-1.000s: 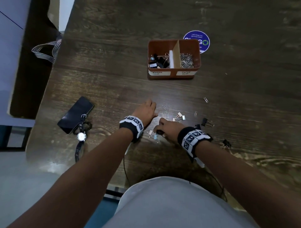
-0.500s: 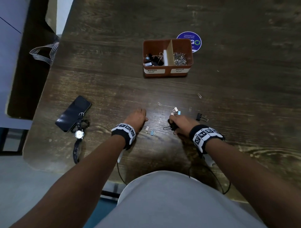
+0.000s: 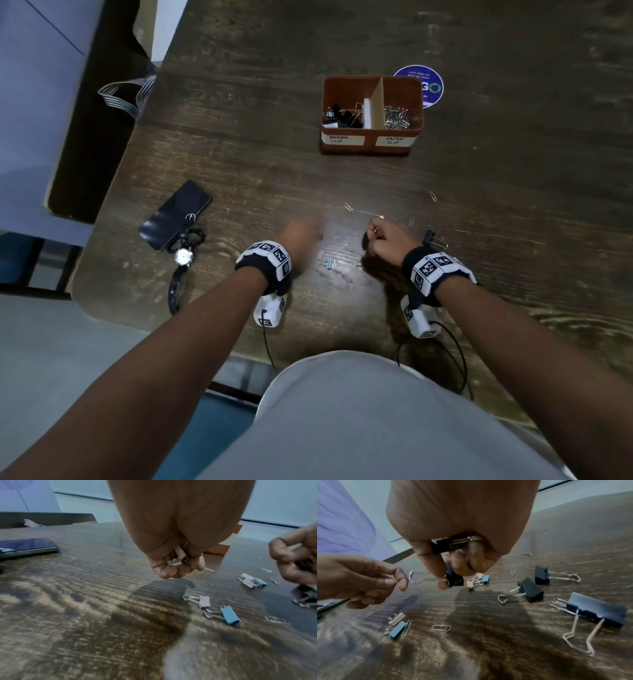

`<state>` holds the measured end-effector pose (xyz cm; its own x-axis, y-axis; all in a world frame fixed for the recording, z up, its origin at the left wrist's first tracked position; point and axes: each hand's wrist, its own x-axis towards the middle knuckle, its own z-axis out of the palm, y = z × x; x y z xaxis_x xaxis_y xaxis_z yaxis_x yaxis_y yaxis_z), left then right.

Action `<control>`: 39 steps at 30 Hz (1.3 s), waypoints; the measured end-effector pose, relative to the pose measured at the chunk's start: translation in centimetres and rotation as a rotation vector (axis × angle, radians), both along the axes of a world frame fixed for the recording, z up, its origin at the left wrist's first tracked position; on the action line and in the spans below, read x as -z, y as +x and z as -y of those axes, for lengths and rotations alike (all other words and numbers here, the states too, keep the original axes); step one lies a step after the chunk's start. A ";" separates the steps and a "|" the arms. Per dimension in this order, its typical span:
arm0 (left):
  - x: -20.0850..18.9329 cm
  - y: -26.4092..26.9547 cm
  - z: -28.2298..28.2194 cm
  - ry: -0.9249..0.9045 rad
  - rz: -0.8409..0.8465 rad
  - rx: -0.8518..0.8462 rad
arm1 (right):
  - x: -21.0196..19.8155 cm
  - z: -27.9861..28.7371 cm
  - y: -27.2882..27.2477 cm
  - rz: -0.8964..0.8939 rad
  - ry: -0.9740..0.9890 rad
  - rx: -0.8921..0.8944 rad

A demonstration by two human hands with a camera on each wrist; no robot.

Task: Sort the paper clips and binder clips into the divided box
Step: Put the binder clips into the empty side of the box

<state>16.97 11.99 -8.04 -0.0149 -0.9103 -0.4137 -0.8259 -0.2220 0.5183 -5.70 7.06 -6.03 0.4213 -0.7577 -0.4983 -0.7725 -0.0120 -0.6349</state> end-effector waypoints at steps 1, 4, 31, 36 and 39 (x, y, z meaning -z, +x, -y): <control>0.0 -0.3 -0.3 0.010 0.051 0.041 | 0.0 -0.2 0.1 -0.016 0.005 -0.010; 0.9 -1.1 -1.5 0.026 0.142 0.161 | -0.1 -0.9 -0.2 -0.094 -0.020 -0.058; 2.5 0.9 -8.6 -0.008 0.178 0.037 | 2.3 -6.1 9.1 -0.410 -0.389 -0.591; 1.8 -0.1 -7.7 -0.034 0.317 0.231 | 2.9 -5.7 7.6 -0.451 -0.393 -0.632; 1.9 -0.4 -6.4 0.041 0.378 0.327 | 2.6 -4.6 6.4 -0.409 -0.347 -0.576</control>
